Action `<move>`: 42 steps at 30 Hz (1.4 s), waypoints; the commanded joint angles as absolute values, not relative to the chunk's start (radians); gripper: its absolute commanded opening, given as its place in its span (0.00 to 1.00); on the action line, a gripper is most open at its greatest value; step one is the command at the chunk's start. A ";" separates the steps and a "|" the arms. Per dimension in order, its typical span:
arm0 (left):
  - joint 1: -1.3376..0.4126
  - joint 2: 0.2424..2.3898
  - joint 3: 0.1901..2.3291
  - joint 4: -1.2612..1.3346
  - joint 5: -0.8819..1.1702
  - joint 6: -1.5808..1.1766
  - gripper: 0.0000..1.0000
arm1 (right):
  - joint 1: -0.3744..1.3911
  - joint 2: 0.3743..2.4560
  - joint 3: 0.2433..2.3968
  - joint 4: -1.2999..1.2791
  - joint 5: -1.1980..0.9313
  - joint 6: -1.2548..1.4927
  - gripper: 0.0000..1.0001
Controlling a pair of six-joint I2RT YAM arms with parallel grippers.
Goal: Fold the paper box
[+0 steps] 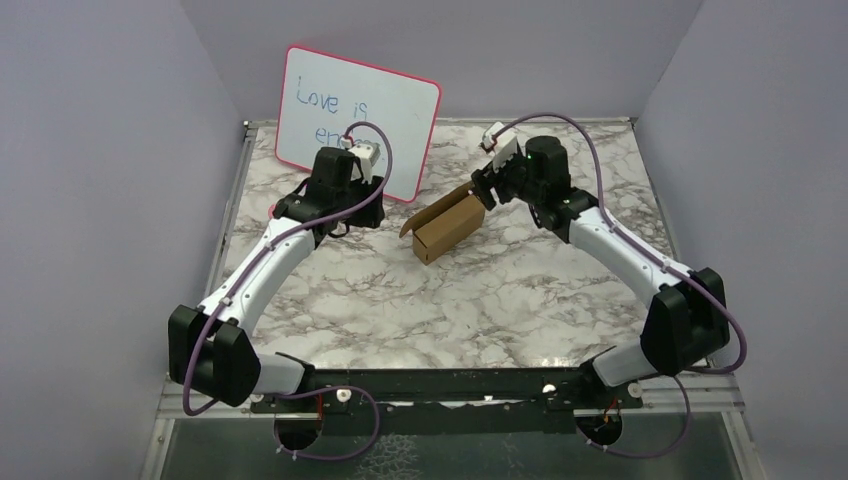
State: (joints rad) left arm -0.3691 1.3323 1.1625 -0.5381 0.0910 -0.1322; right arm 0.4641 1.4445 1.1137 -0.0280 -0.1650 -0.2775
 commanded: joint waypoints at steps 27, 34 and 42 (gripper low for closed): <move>-0.528 1.321 1.061 -0.422 0.019 -0.237 0.56 | 0.320 1.966 1.608 -0.470 -0.638 -0.756 0.47; -0.525 1.373 1.095 -0.424 0.093 -0.207 0.55 | 0.320 1.946 1.570 -0.518 -0.618 -0.747 0.31; -0.518 1.414 1.132 -0.455 0.123 -0.159 0.56 | 0.321 1.886 1.495 -0.500 -0.576 -0.707 0.29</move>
State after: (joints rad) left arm -0.5255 1.3979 1.0874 -0.4519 0.0891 -0.1967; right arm 0.3252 1.9350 1.5280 -0.4683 -0.5949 -0.7319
